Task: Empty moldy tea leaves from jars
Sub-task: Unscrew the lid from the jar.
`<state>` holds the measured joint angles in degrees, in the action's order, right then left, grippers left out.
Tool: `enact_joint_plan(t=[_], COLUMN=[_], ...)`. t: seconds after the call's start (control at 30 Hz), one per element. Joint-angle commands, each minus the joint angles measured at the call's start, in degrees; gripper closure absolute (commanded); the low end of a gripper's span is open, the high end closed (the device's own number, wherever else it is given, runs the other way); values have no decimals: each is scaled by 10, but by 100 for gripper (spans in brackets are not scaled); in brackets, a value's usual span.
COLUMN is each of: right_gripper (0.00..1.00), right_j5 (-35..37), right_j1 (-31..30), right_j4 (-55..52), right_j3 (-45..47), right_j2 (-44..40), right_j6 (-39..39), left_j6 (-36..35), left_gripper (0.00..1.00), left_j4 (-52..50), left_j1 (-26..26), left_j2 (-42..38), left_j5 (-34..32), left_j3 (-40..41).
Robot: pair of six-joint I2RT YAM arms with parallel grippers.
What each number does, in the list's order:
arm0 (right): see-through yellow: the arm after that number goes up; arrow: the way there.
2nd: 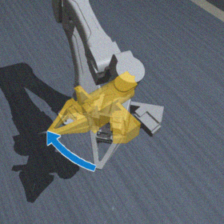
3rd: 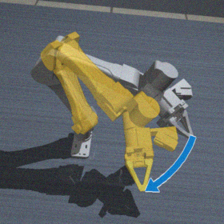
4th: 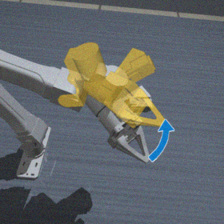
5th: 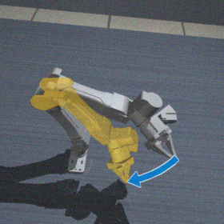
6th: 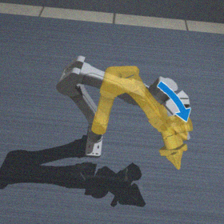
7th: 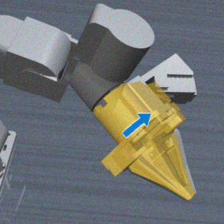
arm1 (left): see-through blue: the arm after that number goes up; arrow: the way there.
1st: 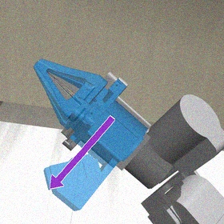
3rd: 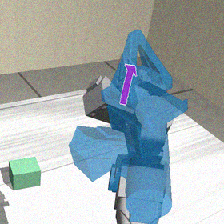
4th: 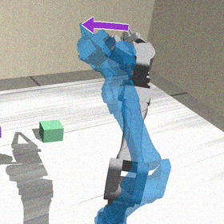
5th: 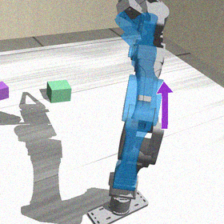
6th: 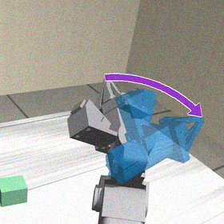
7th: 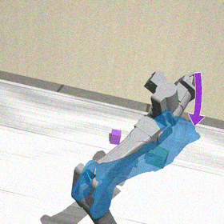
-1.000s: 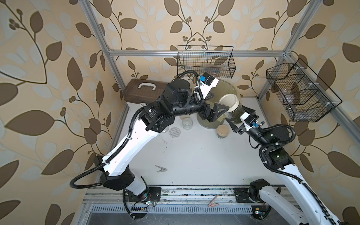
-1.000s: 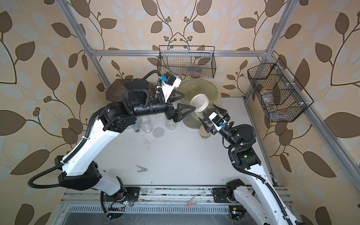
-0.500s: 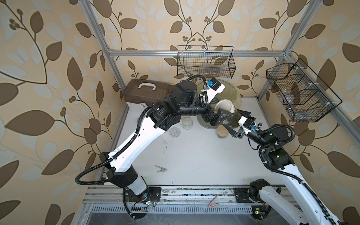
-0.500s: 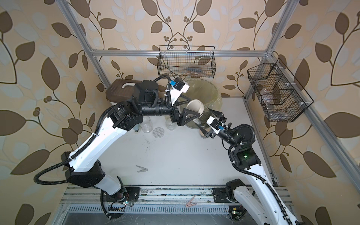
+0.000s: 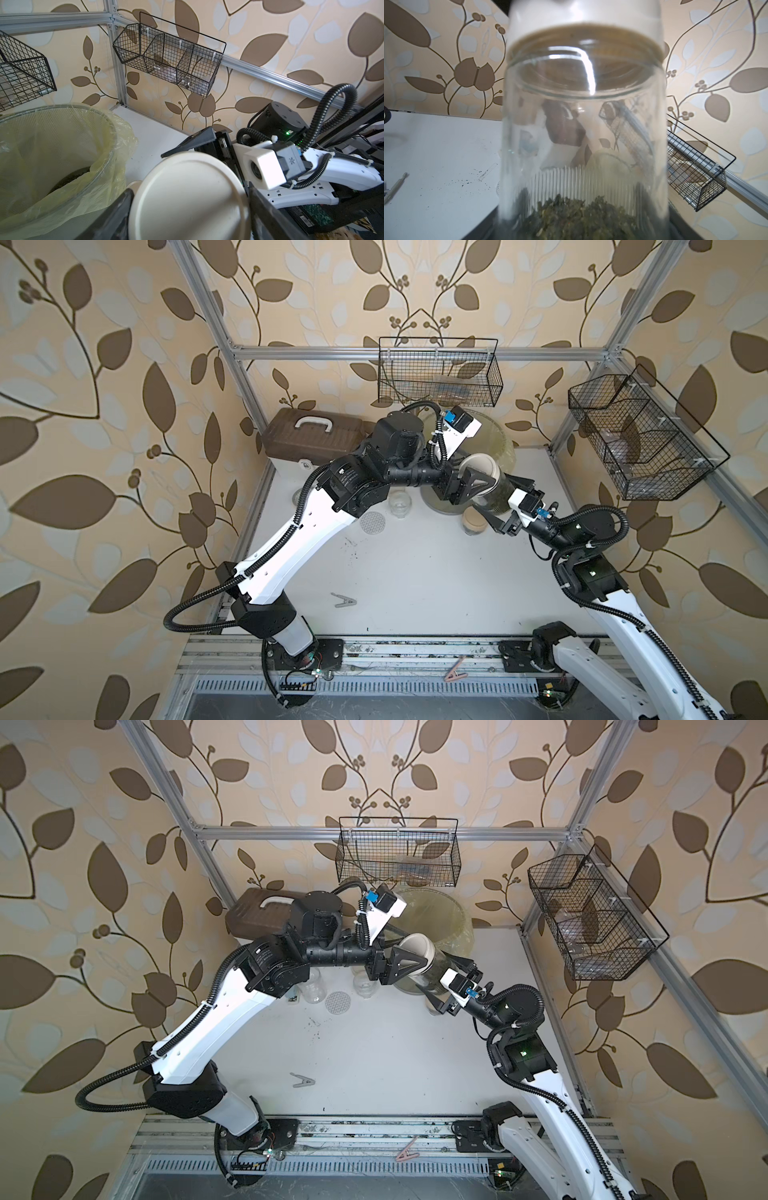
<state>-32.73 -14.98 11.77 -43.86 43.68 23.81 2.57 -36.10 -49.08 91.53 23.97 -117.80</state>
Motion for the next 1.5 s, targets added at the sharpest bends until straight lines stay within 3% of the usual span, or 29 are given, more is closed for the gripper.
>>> enact_joint_plan(t=[0.0,0.1,0.2,0.33,0.5,0.6,0.8,1.0,1.13,1.3,1.47], right_gripper=[65,65,65,66,66,66,66,67,69,70,71], right_j5=[9,13,13,14,25,62,185,279,331,344,347], right_j1=[0,1,0,0,-1,-5,-30,-58,-72,-78,-81], right_j4=[31,27,27,26,21,18,35,98,116,112,106], right_j3=[-21,-22,-21,-21,-20,-18,-13,0,5,13,23], right_j2=[-5,-6,-5,-5,-4,-1,28,65,79,76,63], right_j6=[8,15,15,15,22,38,114,166,196,225,233], left_j6=[14,23,24,24,55,129,339,515,608,680,685], left_gripper=[22,8,7,14,33,40,47,45,46,47,49], left_j4=[-10,-16,-20,-14,8,52,52,11,3,-9,-3], left_j1=[1,1,1,0,0,1,1,1,1,4,7], left_j2=[8,15,20,20,16,8,13,23,18,6,-1], left_j5=[-11,-15,-16,-20,-39,-82,-251,-371,-416,-443,-453], left_j3=[-21,-30,-34,-33,-26,-1,12,-10,-5,13,14])
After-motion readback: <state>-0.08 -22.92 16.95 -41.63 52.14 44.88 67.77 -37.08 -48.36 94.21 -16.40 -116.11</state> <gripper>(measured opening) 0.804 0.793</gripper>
